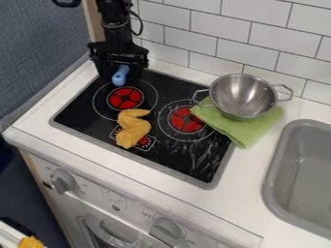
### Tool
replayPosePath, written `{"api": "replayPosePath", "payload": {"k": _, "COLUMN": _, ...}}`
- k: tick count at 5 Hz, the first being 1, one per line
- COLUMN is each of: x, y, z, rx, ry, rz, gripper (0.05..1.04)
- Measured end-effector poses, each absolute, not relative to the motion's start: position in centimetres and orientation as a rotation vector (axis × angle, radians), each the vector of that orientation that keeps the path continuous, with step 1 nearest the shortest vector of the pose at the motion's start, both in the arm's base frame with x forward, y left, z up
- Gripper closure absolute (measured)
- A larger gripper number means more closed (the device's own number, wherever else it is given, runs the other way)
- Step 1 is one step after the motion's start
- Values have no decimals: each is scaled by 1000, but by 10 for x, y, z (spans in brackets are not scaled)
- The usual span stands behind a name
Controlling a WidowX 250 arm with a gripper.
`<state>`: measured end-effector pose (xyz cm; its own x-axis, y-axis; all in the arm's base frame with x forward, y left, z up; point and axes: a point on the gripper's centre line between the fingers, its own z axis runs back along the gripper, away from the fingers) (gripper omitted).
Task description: Take the blue spoon and put it on the upper left of the burner
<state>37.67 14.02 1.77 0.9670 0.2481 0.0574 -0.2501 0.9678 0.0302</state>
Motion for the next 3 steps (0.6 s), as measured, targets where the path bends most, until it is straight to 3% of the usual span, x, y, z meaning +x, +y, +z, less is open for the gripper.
{"api": "replayPosePath", "payload": {"k": 2, "x": 383, "y": 125, "z": 71, "rx": 24, "ry": -144, "rz": 182, "gripper": 83}}
{"api": "replayPosePath", "payload": {"k": 3, "x": 380, "y": 113, "z": 73, "rx": -19, "ry": -119, "rz": 114, "gripper": 83}}
